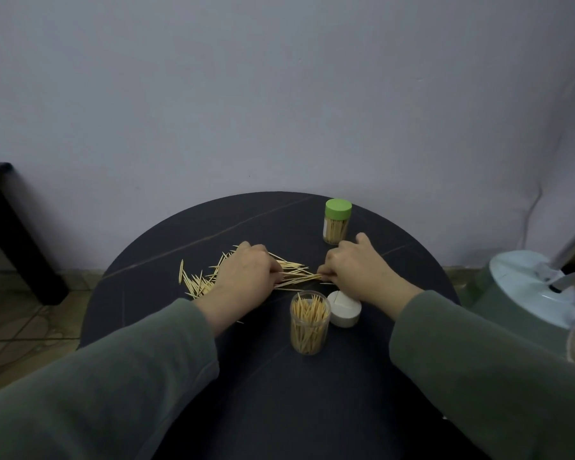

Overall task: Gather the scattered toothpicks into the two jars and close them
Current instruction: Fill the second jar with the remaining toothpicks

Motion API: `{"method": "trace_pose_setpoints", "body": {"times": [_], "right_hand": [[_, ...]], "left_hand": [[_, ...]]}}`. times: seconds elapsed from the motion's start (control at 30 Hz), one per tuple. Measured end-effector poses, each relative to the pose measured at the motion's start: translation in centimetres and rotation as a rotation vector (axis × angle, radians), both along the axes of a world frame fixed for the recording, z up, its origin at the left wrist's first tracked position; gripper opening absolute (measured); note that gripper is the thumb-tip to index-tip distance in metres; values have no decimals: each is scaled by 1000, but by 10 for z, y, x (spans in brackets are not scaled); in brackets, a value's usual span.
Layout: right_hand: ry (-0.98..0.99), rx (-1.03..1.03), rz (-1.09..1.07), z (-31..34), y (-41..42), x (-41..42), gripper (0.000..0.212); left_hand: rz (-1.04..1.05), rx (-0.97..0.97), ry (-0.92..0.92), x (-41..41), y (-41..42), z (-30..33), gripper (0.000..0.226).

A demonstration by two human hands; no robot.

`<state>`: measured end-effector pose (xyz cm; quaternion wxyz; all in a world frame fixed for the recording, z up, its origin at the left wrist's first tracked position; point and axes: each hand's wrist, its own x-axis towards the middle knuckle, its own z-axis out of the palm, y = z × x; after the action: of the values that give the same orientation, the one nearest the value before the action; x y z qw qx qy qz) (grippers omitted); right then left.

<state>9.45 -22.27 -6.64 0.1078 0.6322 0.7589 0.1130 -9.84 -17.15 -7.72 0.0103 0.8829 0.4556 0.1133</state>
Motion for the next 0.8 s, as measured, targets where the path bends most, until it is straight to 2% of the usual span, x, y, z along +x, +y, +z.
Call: {"method": "trace_pose_setpoints", "body": {"times": [0.13, 0.33, 0.57, 0.8], "right_hand": [[79, 39, -24, 0, -4, -1, 30], [314, 144, -126, 0, -11, -4, 30], [501, 241, -199, 1, -18, 2, 21], [1033, 226, -270, 9, -20, -5, 7]], "left_hand": [[11, -7, -35, 1, -1, 2, 28], [58, -101, -158, 0, -3, 4, 23], [116, -318, -550, -2, -7, 11, 21], [108, -568, -954, -3, -17, 22, 23]]}}
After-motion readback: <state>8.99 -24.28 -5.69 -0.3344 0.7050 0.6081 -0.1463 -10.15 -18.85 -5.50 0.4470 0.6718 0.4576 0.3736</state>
